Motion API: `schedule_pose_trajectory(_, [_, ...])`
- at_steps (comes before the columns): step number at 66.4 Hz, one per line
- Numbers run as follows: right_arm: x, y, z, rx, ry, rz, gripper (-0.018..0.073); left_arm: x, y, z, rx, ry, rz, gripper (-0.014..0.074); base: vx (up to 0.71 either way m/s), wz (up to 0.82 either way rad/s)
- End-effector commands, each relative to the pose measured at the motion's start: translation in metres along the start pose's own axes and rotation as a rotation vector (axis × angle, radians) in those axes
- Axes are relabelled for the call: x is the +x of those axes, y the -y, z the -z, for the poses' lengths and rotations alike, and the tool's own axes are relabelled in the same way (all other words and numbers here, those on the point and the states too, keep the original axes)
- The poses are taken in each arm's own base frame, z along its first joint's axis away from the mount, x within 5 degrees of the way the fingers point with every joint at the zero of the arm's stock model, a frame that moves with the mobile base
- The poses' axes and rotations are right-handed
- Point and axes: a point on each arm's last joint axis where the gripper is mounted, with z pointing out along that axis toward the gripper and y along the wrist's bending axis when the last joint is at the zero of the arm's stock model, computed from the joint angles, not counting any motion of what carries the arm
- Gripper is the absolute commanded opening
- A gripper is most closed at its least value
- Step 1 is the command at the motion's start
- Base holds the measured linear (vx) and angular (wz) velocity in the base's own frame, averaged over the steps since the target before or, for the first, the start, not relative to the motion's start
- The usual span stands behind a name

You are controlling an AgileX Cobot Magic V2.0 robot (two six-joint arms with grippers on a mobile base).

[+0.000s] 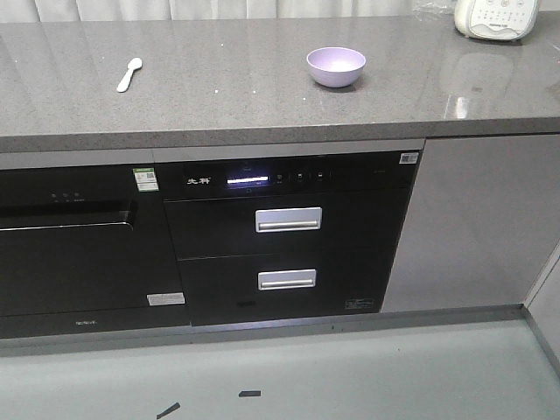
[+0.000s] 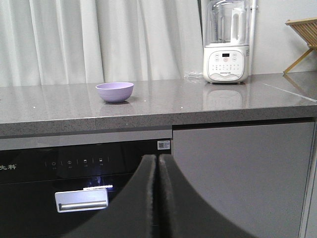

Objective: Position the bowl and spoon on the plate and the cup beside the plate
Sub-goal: 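Drive the base toward the countertop with the spoon and bowl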

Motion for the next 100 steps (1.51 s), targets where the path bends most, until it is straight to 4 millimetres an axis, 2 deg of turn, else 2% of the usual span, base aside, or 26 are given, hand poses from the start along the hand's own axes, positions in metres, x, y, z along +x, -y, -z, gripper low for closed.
schedule_pose_trajectory(1, [-0.0056, 0.0003, 0.0007, 0.005, 0.073, 0.004, -0.0003, -0.0086, 0.0007, 0.0003, 0.008, 0.071, 0.016, -0.0006, 0.06, 0.00])
schedule_pose_trajectory(100, [-0.0056, 0.0003, 0.0007, 0.005, 0.073, 0.004, -0.0003, -0.0086, 0.0007, 0.0003, 0.008, 0.071, 0.016, -0.0006, 0.05, 0.01])
